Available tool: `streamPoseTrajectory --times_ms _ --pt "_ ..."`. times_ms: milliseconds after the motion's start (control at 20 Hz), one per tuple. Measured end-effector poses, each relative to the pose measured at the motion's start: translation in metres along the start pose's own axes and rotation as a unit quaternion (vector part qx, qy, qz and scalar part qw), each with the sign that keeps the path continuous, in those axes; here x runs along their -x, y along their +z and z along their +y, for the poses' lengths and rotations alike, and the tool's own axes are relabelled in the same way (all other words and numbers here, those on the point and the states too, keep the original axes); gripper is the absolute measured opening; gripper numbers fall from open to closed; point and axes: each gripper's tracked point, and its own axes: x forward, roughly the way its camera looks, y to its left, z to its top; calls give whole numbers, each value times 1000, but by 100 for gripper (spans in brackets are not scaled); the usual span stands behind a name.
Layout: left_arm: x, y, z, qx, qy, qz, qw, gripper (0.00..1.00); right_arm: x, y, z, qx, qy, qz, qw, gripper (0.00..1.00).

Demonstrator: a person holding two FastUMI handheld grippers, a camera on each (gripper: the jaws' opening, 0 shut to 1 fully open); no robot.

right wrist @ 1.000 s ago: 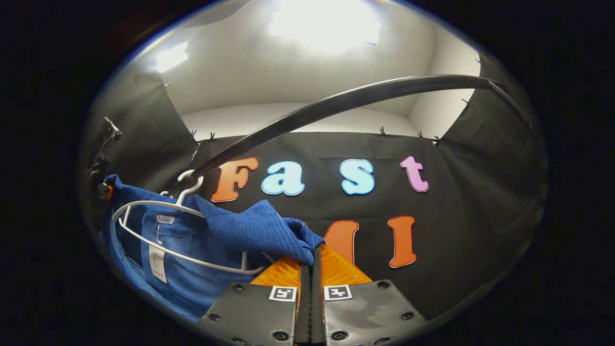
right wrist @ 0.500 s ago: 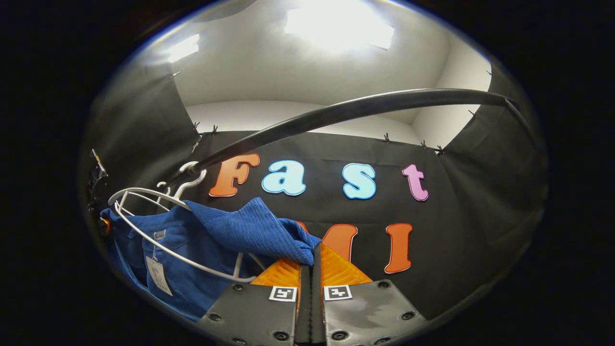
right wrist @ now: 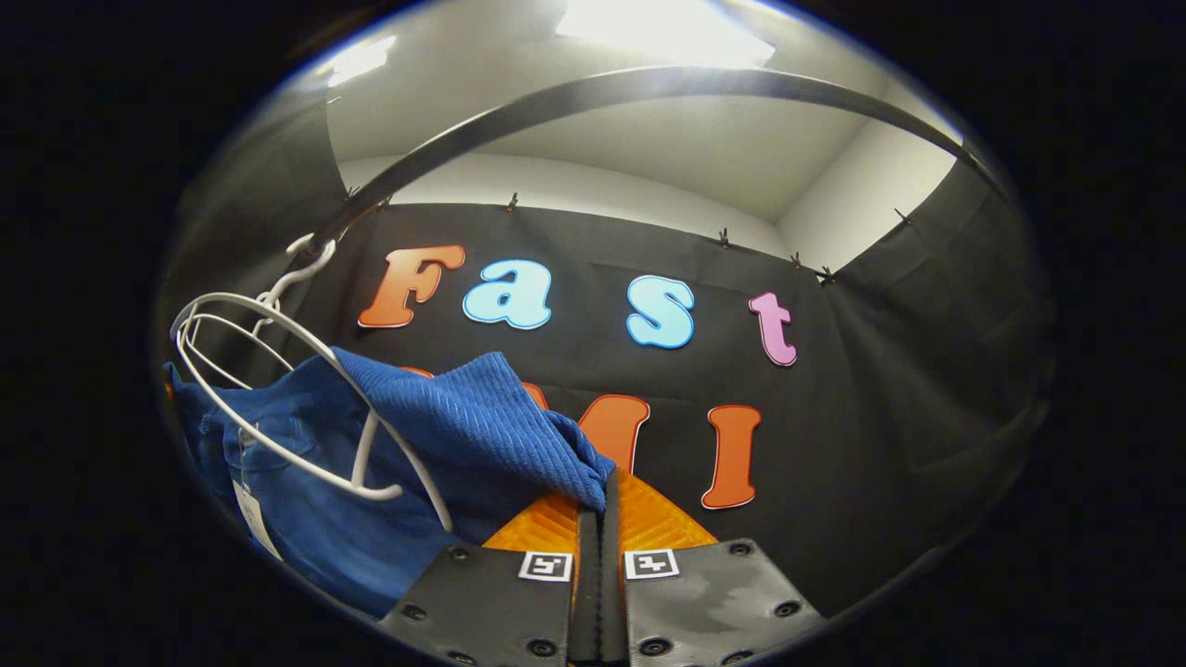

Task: Grasp the clothes on the hanger with both hands and then place them into the laundry hamper below.

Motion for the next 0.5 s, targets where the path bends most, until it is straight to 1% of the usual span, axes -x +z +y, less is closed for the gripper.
streamPoseTrajectory --times_ms 50,100,150,200,300,400,500 --pt "2 0 -3 -4 -3 0 1000 5 -1 -4 -2 6 -1 3 1000 3" --pt "3 -1 -7 -7 -7 3 1000 5 -3 -9 -5 10 -3 7 1000 7" --pt "6 -1 -11 -7 -9 5 1000 4 -8 -16 -7 11 -4 15 1000 7" --pt "9 -2 -14 -5 -13 7 1000 5 -11 -24 -10 8 -8 28 1000 7" --pt "14 -5 -18 2 -16 13 1000 4 -15 -44 -23 -9 -24 60 998 7" --pt "12 -2 -25 7 -22 12 1000 5 -15 -56 -36 -27 -36 72 996 7" --pt "19 -4 -34 7 -33 14 999 4 -10 -63 -44 -27 -38 78 996 7"
